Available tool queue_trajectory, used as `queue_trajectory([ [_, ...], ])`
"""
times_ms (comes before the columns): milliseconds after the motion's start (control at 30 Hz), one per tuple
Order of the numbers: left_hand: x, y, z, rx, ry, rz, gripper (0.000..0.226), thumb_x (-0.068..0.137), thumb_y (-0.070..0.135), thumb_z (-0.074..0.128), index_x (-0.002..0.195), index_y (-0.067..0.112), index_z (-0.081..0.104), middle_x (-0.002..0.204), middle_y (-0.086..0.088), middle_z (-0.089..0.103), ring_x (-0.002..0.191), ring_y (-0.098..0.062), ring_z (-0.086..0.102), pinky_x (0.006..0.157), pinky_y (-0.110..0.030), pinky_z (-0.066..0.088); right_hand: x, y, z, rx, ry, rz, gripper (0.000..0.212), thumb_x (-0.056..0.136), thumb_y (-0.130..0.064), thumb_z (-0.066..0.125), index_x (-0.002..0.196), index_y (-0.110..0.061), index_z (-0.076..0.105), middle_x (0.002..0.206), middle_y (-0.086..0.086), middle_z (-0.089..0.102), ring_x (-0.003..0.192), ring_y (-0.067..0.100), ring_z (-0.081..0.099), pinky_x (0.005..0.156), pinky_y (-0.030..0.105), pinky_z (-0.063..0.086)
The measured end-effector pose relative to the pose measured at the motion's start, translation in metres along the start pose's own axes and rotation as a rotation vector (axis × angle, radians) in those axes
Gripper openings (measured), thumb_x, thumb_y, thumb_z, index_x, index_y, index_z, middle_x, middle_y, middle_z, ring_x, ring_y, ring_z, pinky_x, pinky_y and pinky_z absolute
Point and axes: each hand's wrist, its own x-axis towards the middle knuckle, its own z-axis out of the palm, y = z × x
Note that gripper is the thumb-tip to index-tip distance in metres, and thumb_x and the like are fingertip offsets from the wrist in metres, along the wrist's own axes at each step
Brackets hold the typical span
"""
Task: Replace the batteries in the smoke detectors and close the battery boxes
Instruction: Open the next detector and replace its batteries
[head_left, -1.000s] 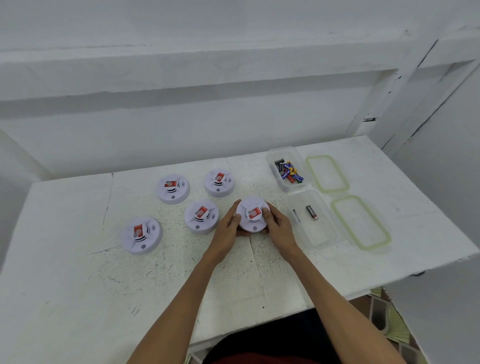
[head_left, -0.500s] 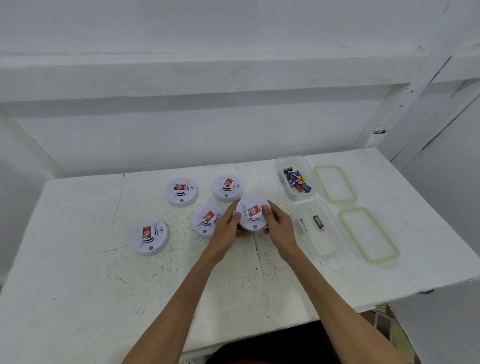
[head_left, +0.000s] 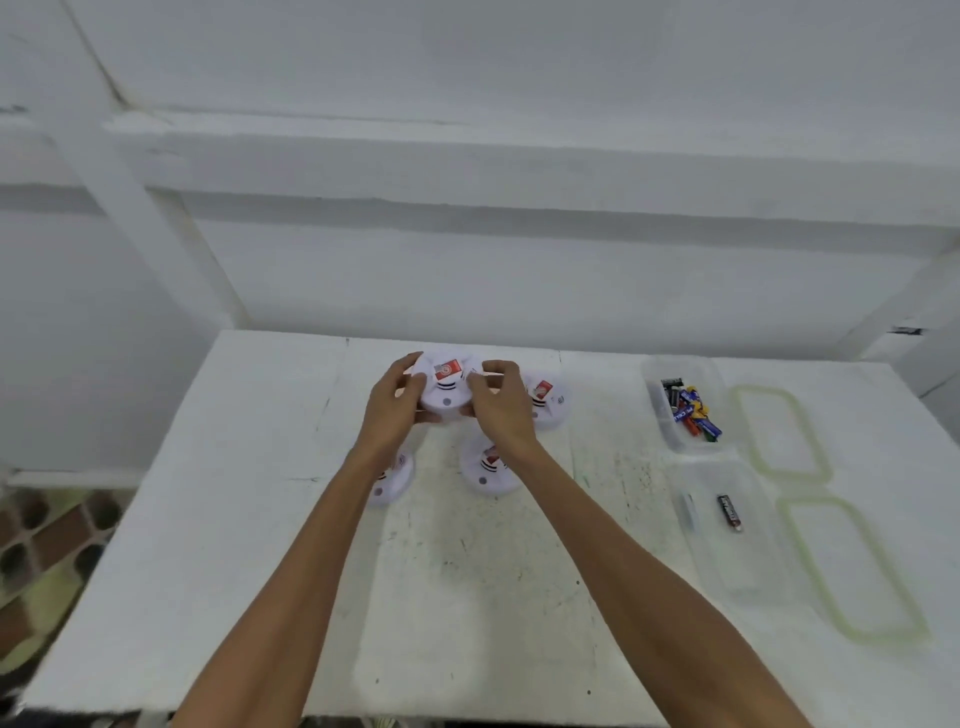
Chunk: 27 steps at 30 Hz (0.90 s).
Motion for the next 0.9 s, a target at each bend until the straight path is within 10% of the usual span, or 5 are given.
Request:
queue_trajectory([
  [233, 0.024, -0.026, -0.062, 0.093, 0.19, -0.113, 0.04, 0.107, 0.011, 0.047, 0.146, 0.01, 0.056, 0.125, -0.011, 0.07, 0.1, -0.026, 0.072, 0.071, -0.028, 0.062, 0.012, 0.0, 0.07, -0.204, -0.148, -0.029, 0.042, 0.091, -0.017, 0.056, 0.133, -0.011, 0.058, 0.125, 0.008, 0.063, 0.111, 0.022, 0.062, 0.097, 0.039, 0.052],
  [500, 0.034, -0.041, -0.09, 0.371, 0.289, -0.086, 0.02, 0.094, 0.004, 0.052, 0.1, 0.007, 0.071, 0.097, -0.01, 0.075, 0.09, -0.036, 0.07, 0.082, -0.048, 0.058, 0.015, 0.018, 0.109, -0.39, -0.293, -0.005, 0.039, 0.096, -0.017, 0.051, 0.133, -0.005, 0.055, 0.127, 0.01, 0.065, 0.117, 0.028, 0.06, 0.098, 0.037, 0.048],
  [767, 0.036, -0.044, -0.093, 0.366, 0.277, -0.125, 0.028, 0.092, 0.005, 0.055, 0.089, 0.031, 0.065, 0.093, 0.004, 0.067, 0.105, -0.042, 0.065, 0.09, -0.056, 0.058, 0.022, 0.015, 0.098, -0.518, -0.387, -0.104, 0.046, 0.097, -0.009, 0.046, 0.142, -0.009, 0.052, 0.143, 0.008, 0.055, 0.13, 0.025, 0.053, 0.106, 0.027, 0.04],
  [900, 0.04, -0.037, -0.084, 0.474, 0.322, -0.093, 0.044, 0.097, 0.007, 0.056, 0.141, 0.006, 0.058, 0.143, -0.019, 0.056, 0.132, -0.037, 0.054, 0.111, -0.046, 0.046, 0.031, 0.011, 0.087, -0.474, -0.216, -0.198, 0.032, 0.094, -0.006, 0.05, 0.119, -0.009, 0.07, 0.118, 0.006, 0.071, 0.106, 0.02, 0.067, 0.096, 0.03, 0.052],
])
